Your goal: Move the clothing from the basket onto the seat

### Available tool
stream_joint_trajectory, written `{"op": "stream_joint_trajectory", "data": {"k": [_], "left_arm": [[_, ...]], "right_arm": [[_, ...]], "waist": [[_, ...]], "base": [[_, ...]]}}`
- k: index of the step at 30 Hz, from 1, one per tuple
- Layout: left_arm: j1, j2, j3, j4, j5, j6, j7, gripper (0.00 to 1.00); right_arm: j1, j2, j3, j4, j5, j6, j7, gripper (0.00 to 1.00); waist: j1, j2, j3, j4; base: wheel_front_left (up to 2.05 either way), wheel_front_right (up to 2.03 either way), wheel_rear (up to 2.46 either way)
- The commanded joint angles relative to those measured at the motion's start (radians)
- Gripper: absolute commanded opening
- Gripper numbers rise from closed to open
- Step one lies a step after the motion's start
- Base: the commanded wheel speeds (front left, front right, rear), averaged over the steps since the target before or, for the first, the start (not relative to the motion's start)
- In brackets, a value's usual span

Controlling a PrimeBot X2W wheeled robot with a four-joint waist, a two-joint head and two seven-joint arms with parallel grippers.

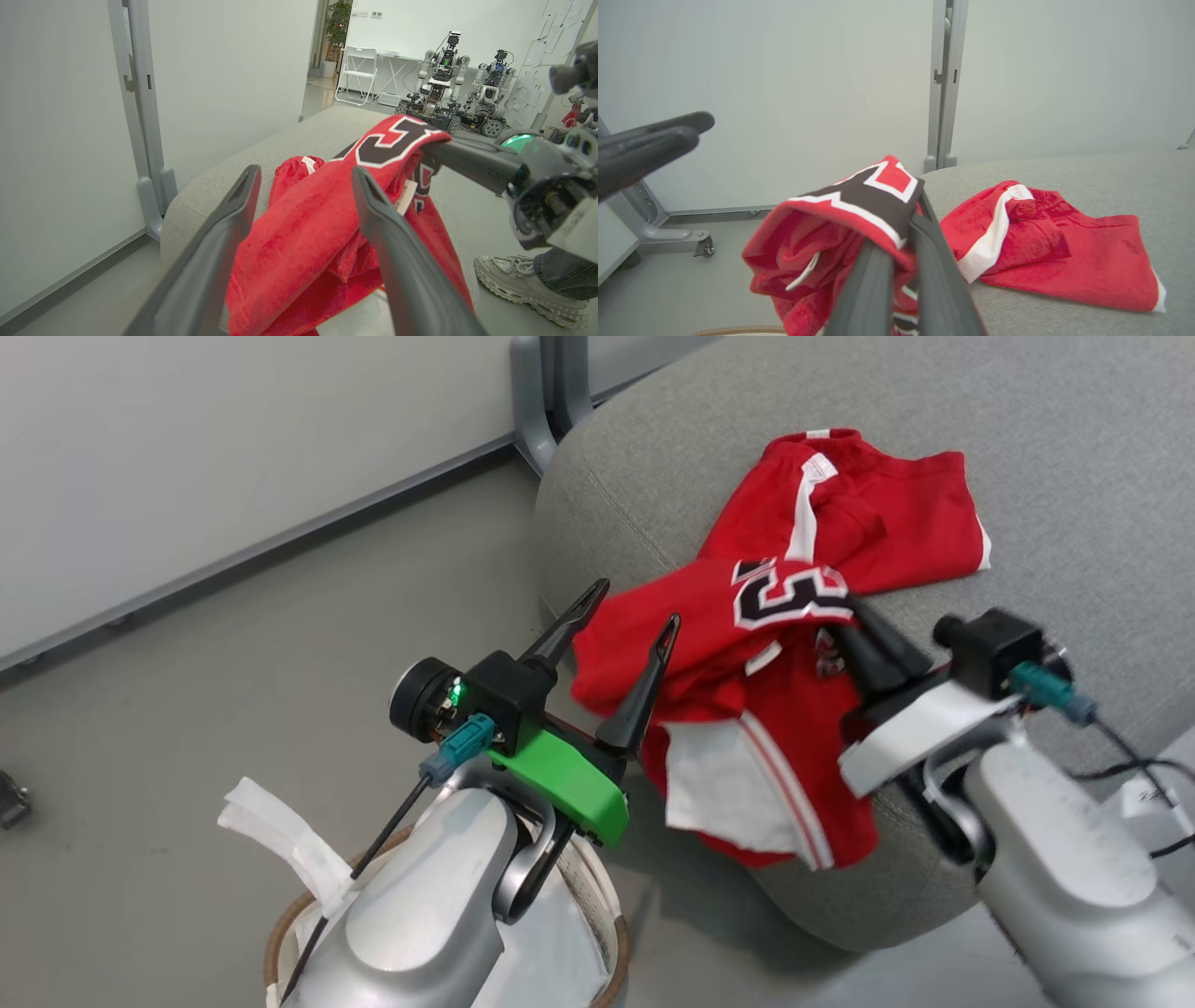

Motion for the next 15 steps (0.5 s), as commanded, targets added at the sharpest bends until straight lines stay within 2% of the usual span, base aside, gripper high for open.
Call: {"op": "stream_joint_trajectory", "data": {"k": [1, 8, 15], "left_arm": [[-0.01, 0.007, -0.005, 0.014, 0.001, -0.005, -0.001, 1.0], [-0.016, 0.007, -0.046, 0.081, 0.005, -0.007, -0.001, 1.0], [-0.042, 0.01, -0.072, 0.122, -0.004, -0.008, -0.001, 1.0]], "right_arm": [[-0.048, -0.028, -0.024, -0.011, -0.012, -0.001, -0.003, 0.0], [-0.227, -0.19, -0.115, 0.003, -0.065, -0.001, -0.003, 0.0], [-0.392, -0.335, -0.194, 0.188, -0.118, -0.001, -0.002, 0.0]], "waist": [[0.0, 0.0107, 0.099, -0.039], [0.0, 0.0107, 0.177, 0.009], [0.0, 0.0107, 0.261, 0.082]], "base": [[0.0, 0.0, 0.0], [0.0, 0.0, 0.0], [0.0, 0.0, 0.0]]}}
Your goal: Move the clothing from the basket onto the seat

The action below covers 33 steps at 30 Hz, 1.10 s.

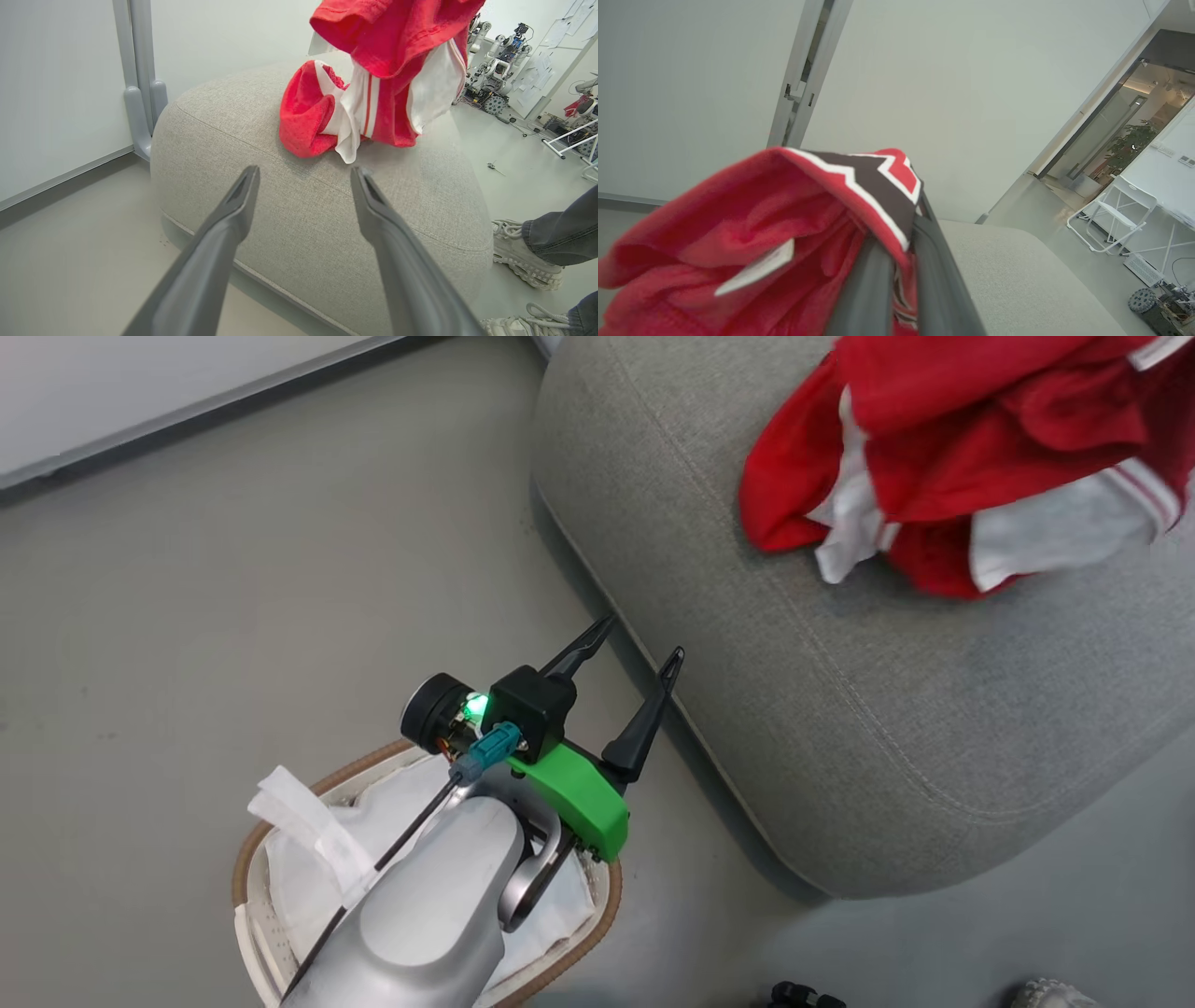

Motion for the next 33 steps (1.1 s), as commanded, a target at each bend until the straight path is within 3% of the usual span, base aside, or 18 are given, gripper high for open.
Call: {"op": "stream_joint_trajectory", "data": {"k": [1, 6, 16, 17, 18, 24, 33], "left_arm": [[-0.021, 0.01, 0.0, 0.008, -0.005, -0.004, -0.001, 1.0], [-0.042, 0.016, -0.004, 0.015, -0.003, -0.003, -0.001, 1.0], [-0.018, 0.015, 0.034, 0.024, 0.001, -0.003, -0.001, 1.0], [-0.018, 0.015, 0.04, 0.022, 0.0, -0.004, -0.001, 1.0], [-0.016, 0.014, 0.044, 0.021, -0.001, -0.003, -0.001, 1.0], [0.03, 0.019, 0.113, 0.022, 0.016, -0.003, -0.001, 1.0], [0.171, 0.024, 0.311, -0.039, 0.095, 0.014, -0.001, 1.0]], "right_arm": [[-0.029, -0.003, -0.024, 0.038, 0.009, -0.001, -0.002, 0.0], [-0.08, -0.015, -0.047, 0.162, -0.05, -0.001, -0.002, 0.0], [-0.001, 0.097, -0.14, 0.247, -0.101, -0.001, -0.002, 0.0], [0.013, 0.109, -0.155, 0.249, -0.112, -0.001, -0.002, 0.28], [0.032, 0.123, -0.18, 0.252, -0.121, -0.001, -0.002, 1.0], [0.158, 0.197, -0.309, 0.211, -0.144, -0.001, -0.002, 1.0], [0.342, 0.303, -0.315, 0.075, -0.124, -0.001, -0.002, 1.0]], "waist": [[0.0, 0.0107, 0.073, 0.069], [0.0, 0.0107, 0.135, 0.126], [0.0, 0.0107, 0.174, 0.192], [0.0, 0.0107, 0.172, 0.196], [0.0, 0.0107, 0.168, 0.199], [0.0, 0.0107, 0.104, 0.196], [0.0, 0.0107, -0.027, 0.191]], "base": [[0.0, 0.0, 0.0], [0.0, 0.0, 0.0], [0.0, 0.0, 0.0], [0.0, 0.0, 0.0], [0.0, 0.0, 0.0], [0.0, 0.0, 0.0], [0.0, 0.0, 0.0]]}}
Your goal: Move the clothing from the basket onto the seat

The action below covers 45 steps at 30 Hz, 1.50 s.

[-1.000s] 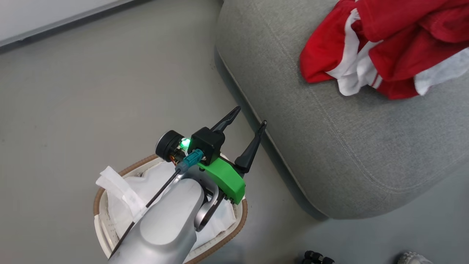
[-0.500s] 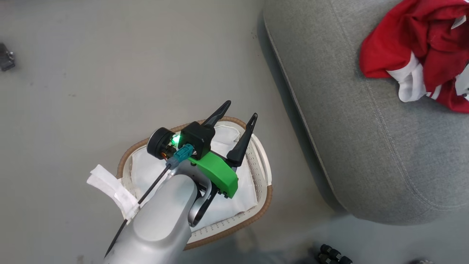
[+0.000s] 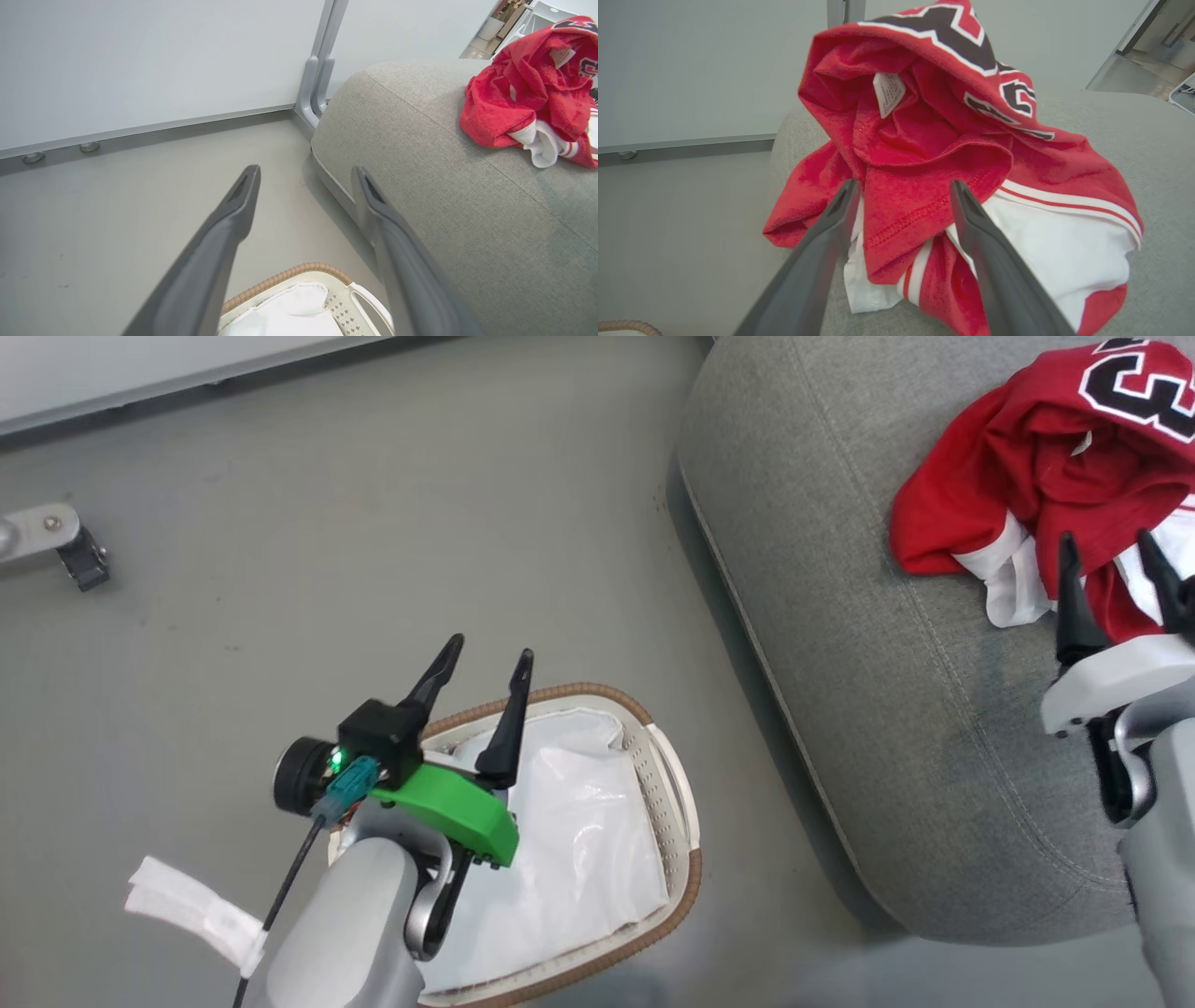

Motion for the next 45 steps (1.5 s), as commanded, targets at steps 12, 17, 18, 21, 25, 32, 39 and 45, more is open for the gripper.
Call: {"op": "stream_joint_trajectory", "data": {"k": [12, 17, 18, 21, 25, 32, 39, 45], "left_arm": [[0.221, -0.011, 0.302, -0.097, 0.13, 0.028, -0.001, 1.0], [0.278, -0.014, 0.365, -0.13, 0.164, 0.053, -0.001, 1.0], [0.29, -0.014, 0.374, -0.134, 0.164, 0.055, -0.001, 1.0], [0.319, -0.014, 0.391, -0.14, 0.151, 0.052, -0.001, 1.0], [0.356, -0.014, 0.415, -0.138, 0.139, 0.057, -0.001, 1.0], [0.421, -0.013, 0.428, -0.144, 0.102, 0.045, -0.001, 1.0], [0.432, -0.017, 0.409, -0.135, 0.071, 0.03, 0.001, 0.0], [0.423, -0.019, 0.417, -0.113, 0.007, 0.028, 0.023, 0.0]], "right_arm": [[0.144, 0.172, 0.141, -0.154, 0.037, -0.001, -0.002, 1.0], [0.182, 0.209, 0.159, -0.174, 0.024, -0.001, -0.002, 1.0], [0.19, 0.212, 0.165, -0.174, 0.018, -0.001, -0.002, 1.0], [0.215, 0.224, 0.168, -0.178, 0.006, -0.001, -0.002, 1.0], [0.254, 0.23, 0.168, -0.175, -0.005, -0.001, -0.002, 1.0], [0.323, 0.23, 0.191, -0.144, -0.02, -0.001, -0.002, 1.0], [0.327, 0.227, 0.188, -0.127, -0.016, 0.0, 0.001, 0.0], [0.343, 0.233, 0.174, -0.112, 0.05, 0.0, 0.026, 0.0]], "waist": [[-0.0001, 0.0107, -0.213, 0.116], [-0.0001, 0.0107, -0.243, 0.152], [-0.0001, 0.0107, -0.248, 0.158], [-0.0001, 0.0107, -0.264, 0.172], [-0.0001, 0.0107, -0.29, 0.186], [-0.0001, 0.0107, -0.327, 0.19], [-0.0001, 0.0001, -0.34, 0.192], [-0.0001, 0.0003, -0.342, 0.194]], "base": [[0.0, 0.0, 0.0], [0.0, 0.0, 0.0], [0.0, 0.0, 0.0], [0.0, 0.0, 0.0], [0.0, 0.0, 0.0], [0.0, 0.0, 0.0], [0.0, 0.0, 0.0], [0.0, 0.0, 0.0]]}}
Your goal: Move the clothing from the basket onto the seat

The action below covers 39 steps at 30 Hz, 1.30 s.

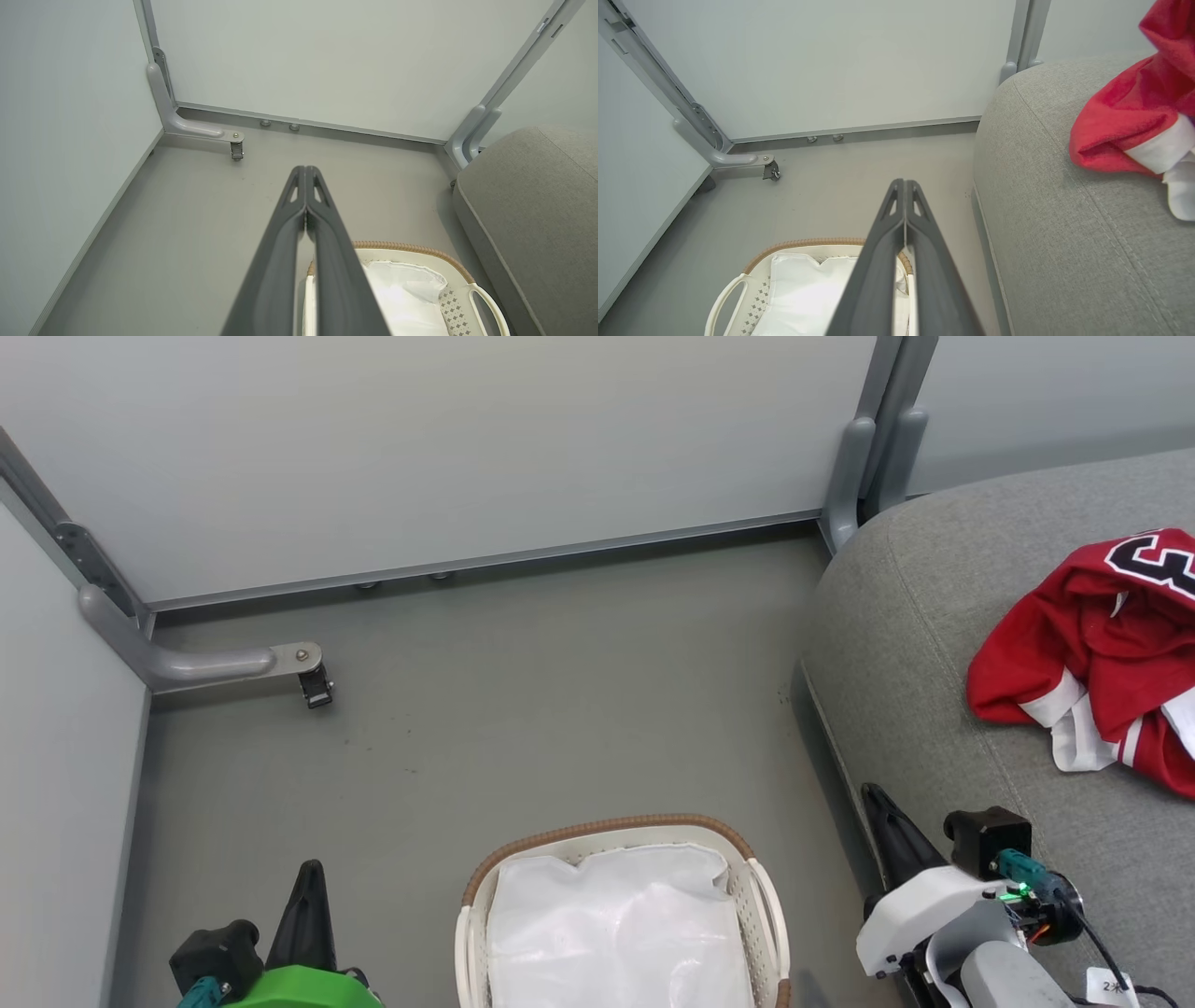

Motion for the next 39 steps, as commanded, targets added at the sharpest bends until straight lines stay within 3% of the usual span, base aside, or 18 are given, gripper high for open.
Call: {"op": "stream_joint_trajectory", "data": {"k": [1, 39], "left_arm": [[-0.013, 0.002, 0.011, -0.015, -0.044, -0.003, 0.01, 0.0], [-0.06, 0.005, 0.068, -0.078, -0.604, -0.021, 0.165, 0.0]], "right_arm": [[-0.016, -0.004, -0.015, -0.022, 0.048, 0.0, 0.012, 0.0], [0.033, 0.0, -0.117, -0.135, 0.638, 0.0, 0.165, 0.0]], "waist": [[0.0, 0.0004, -0.001, 0.001], [0.0, 0.0036, -0.016, 0.022]], "base": [[0.0, 0.0, 0.0], [0.0, 0.0, 0.0]]}}
